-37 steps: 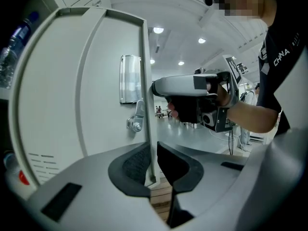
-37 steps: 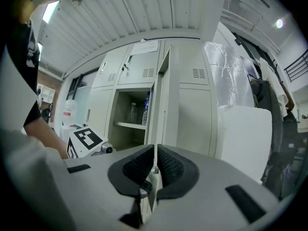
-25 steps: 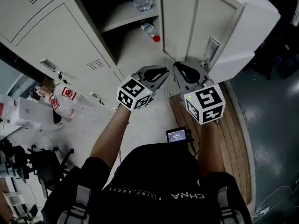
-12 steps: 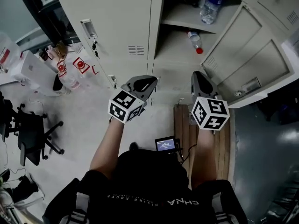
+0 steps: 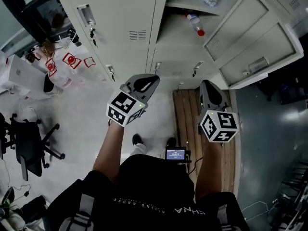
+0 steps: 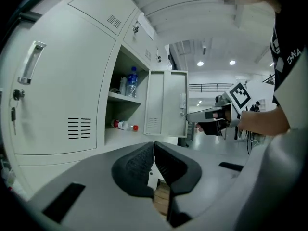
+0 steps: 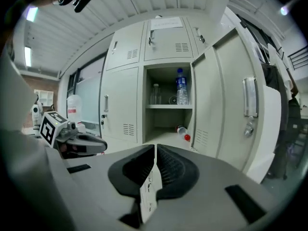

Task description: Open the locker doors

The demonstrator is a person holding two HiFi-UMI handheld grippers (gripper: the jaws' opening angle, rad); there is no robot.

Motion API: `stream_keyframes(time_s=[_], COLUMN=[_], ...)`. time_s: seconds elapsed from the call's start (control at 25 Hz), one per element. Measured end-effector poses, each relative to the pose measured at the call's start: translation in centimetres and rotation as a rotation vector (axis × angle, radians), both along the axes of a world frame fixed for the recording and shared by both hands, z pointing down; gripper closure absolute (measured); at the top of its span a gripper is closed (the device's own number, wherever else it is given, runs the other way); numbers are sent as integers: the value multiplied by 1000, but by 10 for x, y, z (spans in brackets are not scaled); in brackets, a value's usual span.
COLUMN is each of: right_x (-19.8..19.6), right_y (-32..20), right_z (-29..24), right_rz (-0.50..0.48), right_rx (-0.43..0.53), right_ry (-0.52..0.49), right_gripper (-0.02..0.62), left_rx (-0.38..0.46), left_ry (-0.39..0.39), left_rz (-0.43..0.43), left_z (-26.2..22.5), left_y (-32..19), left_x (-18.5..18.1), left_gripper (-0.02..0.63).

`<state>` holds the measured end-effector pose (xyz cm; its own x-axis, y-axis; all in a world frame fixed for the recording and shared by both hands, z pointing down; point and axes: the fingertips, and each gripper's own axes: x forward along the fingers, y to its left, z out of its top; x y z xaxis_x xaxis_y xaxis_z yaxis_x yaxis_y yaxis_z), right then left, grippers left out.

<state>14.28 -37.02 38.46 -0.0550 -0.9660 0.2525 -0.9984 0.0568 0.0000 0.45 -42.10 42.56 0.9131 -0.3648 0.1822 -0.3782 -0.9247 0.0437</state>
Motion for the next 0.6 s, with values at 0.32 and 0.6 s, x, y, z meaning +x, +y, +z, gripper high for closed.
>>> stream_keyframes(time_s=[0.32,0.6], right_x=[10,51], right_y=[73,181], right_z=[-6,1], right_rz=[-52,-125], right_rx=[27,47], right_ry=[50,95], right_gripper=[554,554], left_rx=[-3,75], left_ry=[19,-15], left_rz=[-1,-68], left_z=[-1,-7], left_y=[78,185], left_x=[20,73], left_gripper=[582,581])
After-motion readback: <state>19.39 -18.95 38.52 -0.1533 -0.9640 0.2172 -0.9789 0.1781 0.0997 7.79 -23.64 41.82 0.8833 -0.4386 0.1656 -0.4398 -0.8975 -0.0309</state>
